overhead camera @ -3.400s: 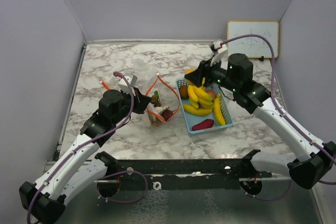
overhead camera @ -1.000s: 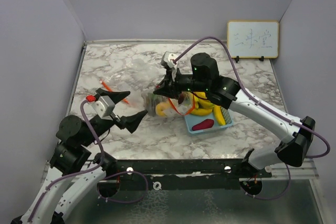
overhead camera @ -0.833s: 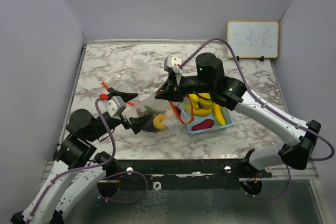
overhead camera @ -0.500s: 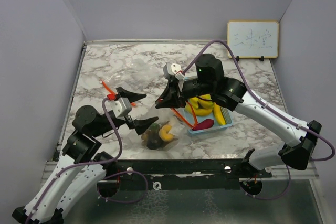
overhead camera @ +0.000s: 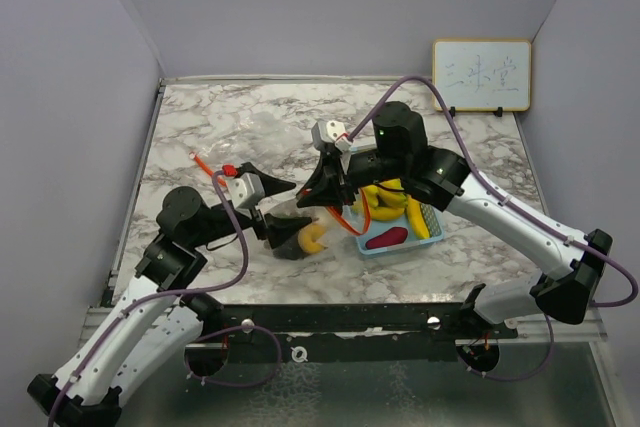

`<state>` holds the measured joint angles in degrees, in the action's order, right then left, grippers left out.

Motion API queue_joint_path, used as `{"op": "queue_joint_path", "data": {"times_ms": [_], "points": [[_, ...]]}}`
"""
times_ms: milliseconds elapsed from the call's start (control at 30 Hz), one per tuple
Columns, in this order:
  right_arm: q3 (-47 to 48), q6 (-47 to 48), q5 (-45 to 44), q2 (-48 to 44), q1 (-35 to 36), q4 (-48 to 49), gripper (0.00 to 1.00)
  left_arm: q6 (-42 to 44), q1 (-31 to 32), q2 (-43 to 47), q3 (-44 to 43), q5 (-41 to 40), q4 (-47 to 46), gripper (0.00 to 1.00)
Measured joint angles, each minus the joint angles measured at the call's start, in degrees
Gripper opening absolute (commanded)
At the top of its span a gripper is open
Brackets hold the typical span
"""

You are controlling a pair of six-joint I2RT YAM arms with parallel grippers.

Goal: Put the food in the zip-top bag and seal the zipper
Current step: Zip the zipper food storage bag at the center of the board.

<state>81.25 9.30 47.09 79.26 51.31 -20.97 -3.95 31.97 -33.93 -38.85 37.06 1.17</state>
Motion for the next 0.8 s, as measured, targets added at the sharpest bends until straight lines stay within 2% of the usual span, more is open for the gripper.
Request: {"op": "queue_joint_path", "data": {"times_ms": [67, 100, 200, 233, 333, 433, 633, 800], "points": [[0.0, 0.0, 0.2, 0.0, 0.0, 0.0, 0.03, -0.7, 0.0, -0.4, 0.0, 0.0, -0.7, 0.63], [0.0, 0.0, 0.2, 0.1, 0.0, 0.0, 0.03, -0.7, 0.0, -0.7, 0.0, 0.0, -1.2, 0.55], [-0.1, -0.2, 0.4, 0.2, 0.0, 0.4, 0.03, -1.7, 0.0, -1.8, 0.0, 0.0, -2.8, 0.06], [-0.2, -0.1, 0.0, 0.4, -0.1, 0.8, 0.03, -2.3, 0.0, -2.4, 0.0, 0.5, -3.1, 0.00], [-0.3, -0.2, -0.4, 0.6, -0.8, 1.5, 0.09, -2.7, 0.3, -4.5, -0.3, 1.9, -3.4, 0.00], [-0.8, -0.5, -1.3, 0.5, -1.0, 1.2, 0.30, -3.0, 0.0, -6.4, -1.0, 2.6, -3.3, 0.00], [-3.6, -0.5, -7.7, -2.2, -0.2, 2.5, 0.57, -3.3, -0.1, -8.5, -1.0, 1.0, -0.8, 0.00], [-7.0, 0.8, -9.5, -8.9, 0.0, 3.8, 0.58, -3.7, -0.1, -7.6, -1.0, -0.5, 0.5, 0.00]]}}
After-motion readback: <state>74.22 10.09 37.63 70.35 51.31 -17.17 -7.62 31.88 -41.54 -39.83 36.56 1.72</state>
